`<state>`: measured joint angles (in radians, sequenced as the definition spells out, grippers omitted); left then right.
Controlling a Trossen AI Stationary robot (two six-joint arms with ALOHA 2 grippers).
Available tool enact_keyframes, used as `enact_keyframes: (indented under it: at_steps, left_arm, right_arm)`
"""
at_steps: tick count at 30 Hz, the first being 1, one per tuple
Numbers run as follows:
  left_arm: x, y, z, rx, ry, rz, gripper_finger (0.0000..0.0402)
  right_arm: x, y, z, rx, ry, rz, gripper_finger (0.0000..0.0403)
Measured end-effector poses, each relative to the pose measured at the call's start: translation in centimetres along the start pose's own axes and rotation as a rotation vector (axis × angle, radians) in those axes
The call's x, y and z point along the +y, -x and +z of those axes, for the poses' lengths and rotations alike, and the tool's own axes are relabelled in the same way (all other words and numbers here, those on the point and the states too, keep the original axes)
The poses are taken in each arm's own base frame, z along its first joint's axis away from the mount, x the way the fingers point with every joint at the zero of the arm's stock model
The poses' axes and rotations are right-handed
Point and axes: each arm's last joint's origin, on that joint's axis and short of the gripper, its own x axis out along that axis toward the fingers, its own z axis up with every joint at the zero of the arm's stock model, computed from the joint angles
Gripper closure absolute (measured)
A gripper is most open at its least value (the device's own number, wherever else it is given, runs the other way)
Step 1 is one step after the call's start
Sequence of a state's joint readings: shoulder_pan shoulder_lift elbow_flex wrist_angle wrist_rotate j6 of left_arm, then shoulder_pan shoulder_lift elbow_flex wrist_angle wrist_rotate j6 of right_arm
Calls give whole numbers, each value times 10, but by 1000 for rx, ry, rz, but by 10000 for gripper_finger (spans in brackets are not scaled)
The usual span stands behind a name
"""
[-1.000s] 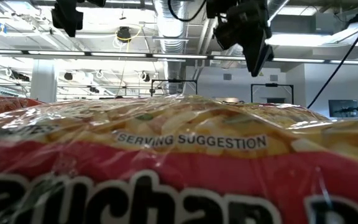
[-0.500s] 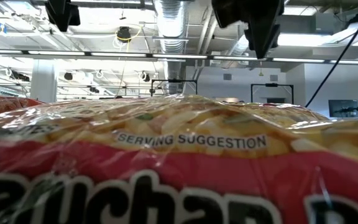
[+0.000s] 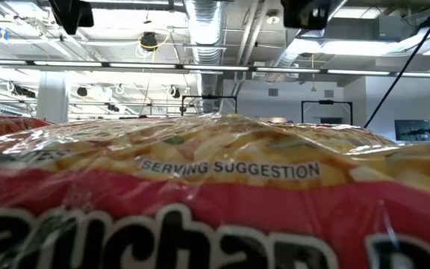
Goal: Sort Maruchan noodles
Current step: Put the green noodle pack into the left white bin
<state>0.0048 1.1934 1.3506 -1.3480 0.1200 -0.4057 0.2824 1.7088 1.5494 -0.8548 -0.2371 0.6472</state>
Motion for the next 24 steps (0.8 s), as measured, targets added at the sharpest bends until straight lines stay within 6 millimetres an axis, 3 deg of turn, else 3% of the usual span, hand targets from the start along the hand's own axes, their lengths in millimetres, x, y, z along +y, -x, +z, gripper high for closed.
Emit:
enact_keyframes:
  at_steps: [8,24]
  left_arm:
    - [-3,0,0,-12,-14,-11,223]
    - [-8,-1,1,-33,-6,-12,223]
  right_arm:
    - [30,-19,2,-104,97,131,164]
    - [30,-108,-12,36,202,60,164]
